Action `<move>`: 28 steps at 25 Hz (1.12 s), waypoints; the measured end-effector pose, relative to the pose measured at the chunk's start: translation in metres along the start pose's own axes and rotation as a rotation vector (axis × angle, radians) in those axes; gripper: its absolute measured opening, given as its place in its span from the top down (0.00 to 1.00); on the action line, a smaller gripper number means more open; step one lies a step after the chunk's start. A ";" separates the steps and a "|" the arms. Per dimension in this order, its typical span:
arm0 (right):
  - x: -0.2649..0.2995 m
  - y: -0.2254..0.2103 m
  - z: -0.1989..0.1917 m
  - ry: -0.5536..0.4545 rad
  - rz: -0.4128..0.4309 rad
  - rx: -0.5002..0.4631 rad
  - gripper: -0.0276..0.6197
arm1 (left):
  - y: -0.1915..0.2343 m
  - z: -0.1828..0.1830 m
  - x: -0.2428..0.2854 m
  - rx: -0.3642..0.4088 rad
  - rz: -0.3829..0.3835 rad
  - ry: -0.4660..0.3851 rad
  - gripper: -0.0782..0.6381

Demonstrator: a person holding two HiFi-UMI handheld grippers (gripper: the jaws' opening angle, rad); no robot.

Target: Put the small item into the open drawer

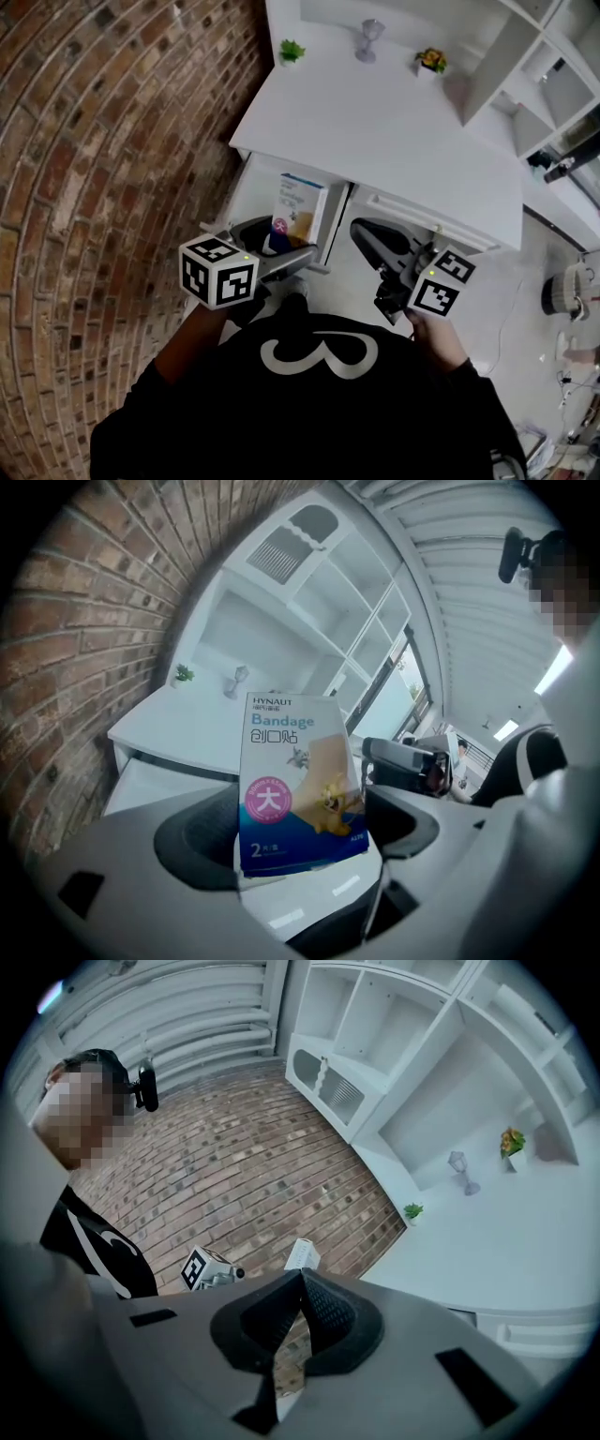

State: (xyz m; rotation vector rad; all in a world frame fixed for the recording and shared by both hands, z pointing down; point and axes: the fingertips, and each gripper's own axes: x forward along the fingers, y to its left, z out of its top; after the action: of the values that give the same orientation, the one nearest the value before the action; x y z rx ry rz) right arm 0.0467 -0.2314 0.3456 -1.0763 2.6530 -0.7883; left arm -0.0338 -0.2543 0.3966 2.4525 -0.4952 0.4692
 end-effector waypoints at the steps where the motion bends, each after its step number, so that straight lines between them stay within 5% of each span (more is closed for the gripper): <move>1: 0.004 -0.003 -0.001 -0.002 -0.008 0.005 0.94 | 0.006 -0.001 0.003 0.006 -0.004 0.014 0.33; 6: 0.015 -0.016 -0.001 -0.042 -0.042 0.033 0.94 | 0.032 -0.008 0.021 -0.016 -0.070 0.074 0.34; 15: 0.031 -0.042 -0.012 -0.061 -0.141 0.082 0.94 | 0.096 -0.034 0.051 -0.002 -0.073 0.241 0.34; 28: 0.031 -0.067 -0.030 -0.074 -0.264 0.141 0.94 | 0.171 -0.071 0.104 0.125 -0.082 0.447 0.35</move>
State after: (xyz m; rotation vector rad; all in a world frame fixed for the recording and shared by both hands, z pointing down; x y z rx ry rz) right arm 0.0536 -0.2805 0.4078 -1.4051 2.3837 -0.9471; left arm -0.0351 -0.3656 0.5776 2.3694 -0.1817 1.0069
